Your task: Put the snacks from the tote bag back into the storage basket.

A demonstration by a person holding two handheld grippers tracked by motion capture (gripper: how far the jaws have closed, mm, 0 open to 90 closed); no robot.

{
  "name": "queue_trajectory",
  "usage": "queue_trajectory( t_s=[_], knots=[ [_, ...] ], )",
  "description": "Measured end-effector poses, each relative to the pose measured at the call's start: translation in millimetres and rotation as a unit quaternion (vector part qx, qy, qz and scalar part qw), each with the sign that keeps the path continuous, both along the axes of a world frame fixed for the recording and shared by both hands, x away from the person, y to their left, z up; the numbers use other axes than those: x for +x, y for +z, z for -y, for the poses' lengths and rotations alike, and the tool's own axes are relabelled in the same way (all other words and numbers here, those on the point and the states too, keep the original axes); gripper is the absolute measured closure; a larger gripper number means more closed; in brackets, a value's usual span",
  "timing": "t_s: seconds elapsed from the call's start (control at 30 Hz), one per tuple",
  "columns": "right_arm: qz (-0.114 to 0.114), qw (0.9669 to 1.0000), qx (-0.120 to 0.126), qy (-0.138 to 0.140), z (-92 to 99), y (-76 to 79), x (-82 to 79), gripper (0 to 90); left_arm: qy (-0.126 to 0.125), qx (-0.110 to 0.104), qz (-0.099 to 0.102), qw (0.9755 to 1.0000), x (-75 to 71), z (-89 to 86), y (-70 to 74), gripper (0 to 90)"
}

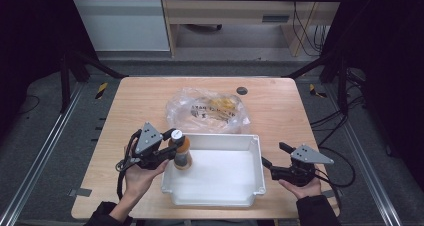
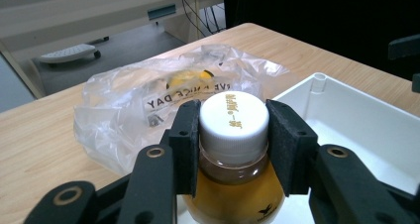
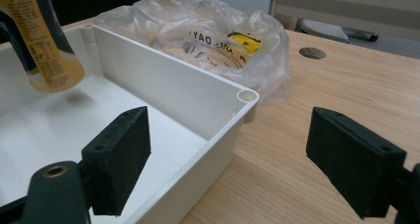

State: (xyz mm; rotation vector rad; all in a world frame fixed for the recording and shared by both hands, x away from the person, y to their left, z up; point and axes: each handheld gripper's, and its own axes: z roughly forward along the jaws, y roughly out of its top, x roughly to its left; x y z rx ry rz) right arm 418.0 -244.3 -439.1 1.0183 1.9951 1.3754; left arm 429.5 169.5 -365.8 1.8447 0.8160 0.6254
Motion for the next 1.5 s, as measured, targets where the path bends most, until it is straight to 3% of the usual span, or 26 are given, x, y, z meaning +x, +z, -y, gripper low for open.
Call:
queue_trajectory(
  t_s=[1.1, 1.5],
  knots=[
    [-0.001, 1.0, -0.002, 0.003, -0.7, -0.6, -0.5, 17.8, -0.002, 0.018, -0.031, 0.9994, 0.4, 0.0, -19.6, 59.1],
    [-0.001, 1.0, -0.002, 0.003, -0.7, -0.4, -0.9, 17.8, -0.001, 0.017, -0.031, 0.9994, -0.3, 0.4, -24.7, 59.0]
  ],
)
